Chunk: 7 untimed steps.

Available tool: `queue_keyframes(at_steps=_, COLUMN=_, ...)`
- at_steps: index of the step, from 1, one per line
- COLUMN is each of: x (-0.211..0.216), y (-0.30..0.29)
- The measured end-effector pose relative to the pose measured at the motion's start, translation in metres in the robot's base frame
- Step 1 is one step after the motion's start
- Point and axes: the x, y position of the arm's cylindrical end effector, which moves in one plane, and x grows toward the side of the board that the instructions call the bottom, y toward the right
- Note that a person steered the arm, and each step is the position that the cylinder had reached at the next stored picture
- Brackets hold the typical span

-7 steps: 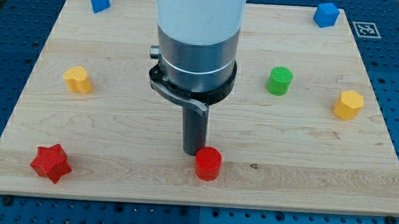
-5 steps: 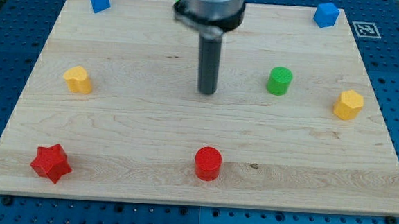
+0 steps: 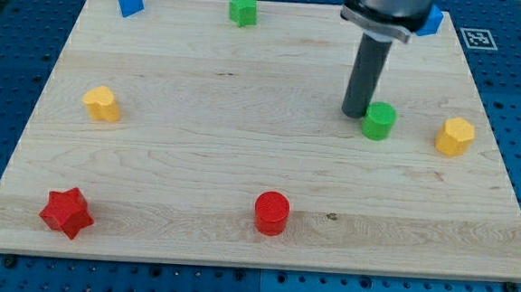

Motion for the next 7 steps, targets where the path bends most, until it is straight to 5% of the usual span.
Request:
queue_keyframes(at_steps=1, x=0.021, y=0.021)
queue_keyframes(at_steps=3, x=-0.004, y=0.009)
queue_keyframes(at_steps=7, x=0.099, y=0.107)
